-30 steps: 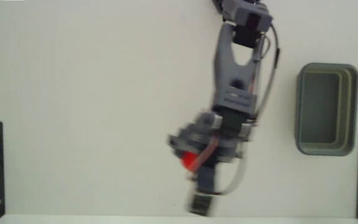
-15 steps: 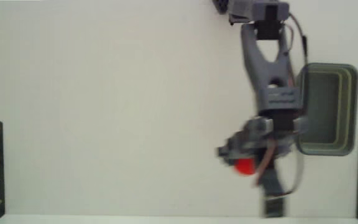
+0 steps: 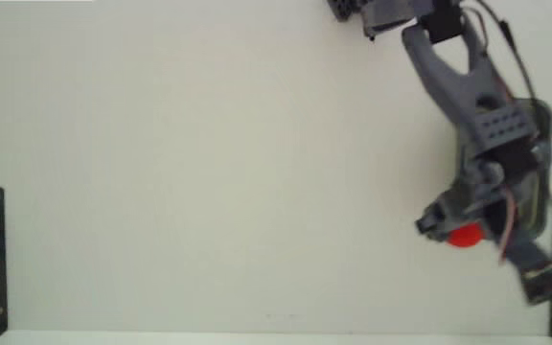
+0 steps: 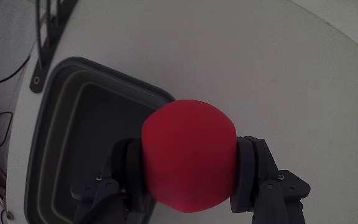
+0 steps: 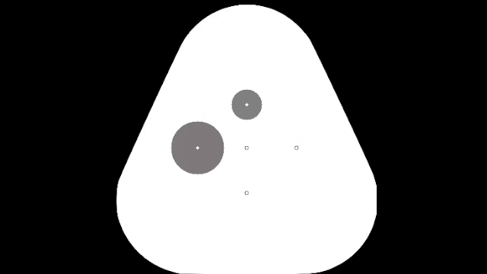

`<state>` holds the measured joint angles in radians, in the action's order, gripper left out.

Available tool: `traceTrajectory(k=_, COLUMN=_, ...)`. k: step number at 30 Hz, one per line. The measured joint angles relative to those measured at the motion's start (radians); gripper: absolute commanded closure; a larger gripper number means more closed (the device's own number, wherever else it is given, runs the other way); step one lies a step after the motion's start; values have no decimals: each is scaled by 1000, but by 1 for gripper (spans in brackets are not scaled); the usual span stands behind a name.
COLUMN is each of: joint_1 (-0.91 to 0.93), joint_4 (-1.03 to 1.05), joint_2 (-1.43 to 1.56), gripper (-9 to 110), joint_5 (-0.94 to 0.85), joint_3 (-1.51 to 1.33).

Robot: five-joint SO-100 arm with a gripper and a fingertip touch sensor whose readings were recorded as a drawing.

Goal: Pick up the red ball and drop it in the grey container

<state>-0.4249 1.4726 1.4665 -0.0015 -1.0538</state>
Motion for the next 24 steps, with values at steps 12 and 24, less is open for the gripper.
traceTrajectory(k=12, joint_1=-164, joint_4=-20, joint_2=49, gripper=32, joint_5=-3, joint_3=-72)
traceTrajectory(k=24, joint_1=-209, joint_4=-37, joint_2=74, gripper=32, joint_5=-3, joint_3=-86)
